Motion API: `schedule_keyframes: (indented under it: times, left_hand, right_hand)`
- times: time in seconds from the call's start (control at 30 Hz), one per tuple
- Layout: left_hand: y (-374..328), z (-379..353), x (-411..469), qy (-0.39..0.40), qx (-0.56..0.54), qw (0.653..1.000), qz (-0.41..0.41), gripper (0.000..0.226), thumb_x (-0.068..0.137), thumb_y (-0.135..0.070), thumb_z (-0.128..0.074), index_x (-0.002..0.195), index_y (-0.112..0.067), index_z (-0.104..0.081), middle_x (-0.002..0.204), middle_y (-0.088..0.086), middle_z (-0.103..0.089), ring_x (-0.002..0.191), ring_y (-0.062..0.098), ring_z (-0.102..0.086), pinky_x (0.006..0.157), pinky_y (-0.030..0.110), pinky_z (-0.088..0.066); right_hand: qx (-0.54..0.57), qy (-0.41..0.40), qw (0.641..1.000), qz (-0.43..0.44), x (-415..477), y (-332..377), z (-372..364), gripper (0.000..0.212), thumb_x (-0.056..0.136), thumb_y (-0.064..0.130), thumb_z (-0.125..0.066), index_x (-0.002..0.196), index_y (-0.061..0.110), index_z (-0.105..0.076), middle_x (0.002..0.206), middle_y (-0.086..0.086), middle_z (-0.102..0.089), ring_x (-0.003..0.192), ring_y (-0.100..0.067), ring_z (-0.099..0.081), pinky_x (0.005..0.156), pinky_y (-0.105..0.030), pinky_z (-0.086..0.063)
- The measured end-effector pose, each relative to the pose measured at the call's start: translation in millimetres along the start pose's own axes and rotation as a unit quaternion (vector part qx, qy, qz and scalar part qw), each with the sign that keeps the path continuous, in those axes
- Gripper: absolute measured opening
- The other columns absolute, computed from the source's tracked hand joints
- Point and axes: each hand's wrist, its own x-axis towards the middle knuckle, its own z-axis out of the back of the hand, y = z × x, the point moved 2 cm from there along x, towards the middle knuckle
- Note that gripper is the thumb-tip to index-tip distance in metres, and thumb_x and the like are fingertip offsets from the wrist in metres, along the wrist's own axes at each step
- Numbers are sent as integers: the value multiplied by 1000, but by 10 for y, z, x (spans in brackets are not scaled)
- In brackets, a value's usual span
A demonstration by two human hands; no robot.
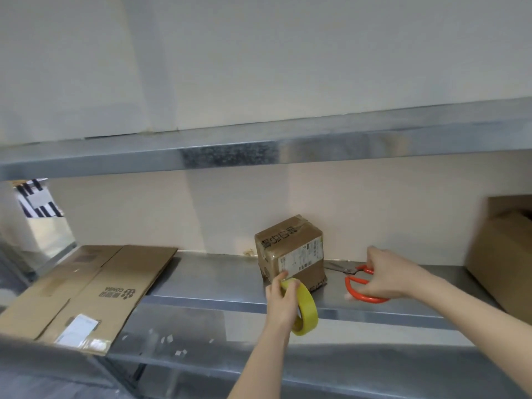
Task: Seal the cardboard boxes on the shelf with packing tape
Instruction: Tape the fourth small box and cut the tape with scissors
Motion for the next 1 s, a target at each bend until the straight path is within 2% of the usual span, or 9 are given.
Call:
schedule_keyframes:
  times: [0.13, 0.23, 0.3, 0.37, 0.43, 0.5, 0.63, 0.87, 1.0]
  left_hand:
    - [47, -49, -5, -20, 1, 1000, -11, 27, 97, -31, -50, 123, -31, -41, 127, -2, -37, 116, 18, -43, 105, 35, -37]
    - [88, -84, 3, -42, -14, 999, -19, 26, 95, -27, -55, 117, -27, -42, 124, 2, -44, 115, 20, -47, 103, 36, -40]
    - [90, -94, 5, -41, -22, 999, -25, 23, 96, -27, -54, 116, -28, -43, 124, 3, -45, 114, 19, -48, 103, 37, -41]
    - [80, -94, 2, -33, -27, 999, -28, 20, 97, -29, -52, 114, -29, -44, 124, 2, -46, 113, 18, -50, 103, 38, -43]
    - [68, -89, -4, -28, -20, 999, -35, 19, 96, -30, -53, 113, -30, -45, 123, 2, -47, 111, 17, -52, 102, 40, -45]
    - [73, -87, 2, -29, -13, 999, -40, 20, 96, -27, -54, 114, -28, -46, 123, 2, -45, 111, 18, -52, 102, 40, -45]
    - [95, -104, 33, -32, 17, 998, -46, 27, 96, -13, -53, 119, -24, -47, 123, 3, -40, 114, 22, -51, 103, 41, -44]
    - [-23, -135, -7, -44, -33, 998, -28, 21, 93, -10, -55, 104, -26, -47, 118, 6, -40, 106, 26, -54, 101, 42, -45]
    - [-7, -115, -24, -34, 1, 998, -50, 26, 98, -10, -46, 122, -20, -47, 124, 4, -37, 112, 21, -51, 105, 38, -41]
  right_hand:
    - [0, 12, 999, 31, -194, 344, 159, 74, 57, 76, -70, 96, 21, -41, 94, 4, -51, 87, -16, -51, 66, -25, -42]
    - [-11, 35, 996, 84, -345, 641, 257, 48, 70, 62, -72, 77, 30, -37, 82, 13, -43, 89, -15, -47, 60, -17, -35]
    - [-27, 53, 991, 120, -386, 798, 293, 37, 79, 53, -70, 71, 33, -41, 90, 14, -50, 95, -16, -50, 67, -18, -39]
    - [-22, 62, 988, 141, -295, 872, 230, 30, 75, 55, -70, 95, 35, -63, 109, 7, -63, 105, -19, -57, 83, -21, -47]
    - [-36, 72, 986, 145, -166, 925, 133, 55, 70, 57, -67, 121, 38, -60, 117, 6, -65, 110, -21, -58, 93, -28, -50]
    - [-58, 82, 984, 144, -64, 973, 60, 68, 67, 59, -62, 131, 39, -53, 125, 5, -61, 111, -23, -56, 96, -31, -50]
    - [-65, 74, 991, 92, 99, 1003, -24, 90, 40, 76, -49, 119, 34, -60, 112, 2, -65, 98, -22, -59, 89, -30, -53]
    - [-100, 47, 992, 54, 108, 1182, 17, 52, 69, 59, -65, 97, 15, -65, 82, 0, -58, 81, -22, -58, 71, -25, -49]
    - [-137, -3, 989, 58, 129, 1236, 115, 36, 70, 44, -75, 80, 16, -55, 73, 4, -50, 78, -22, -56, 65, -25, -44]
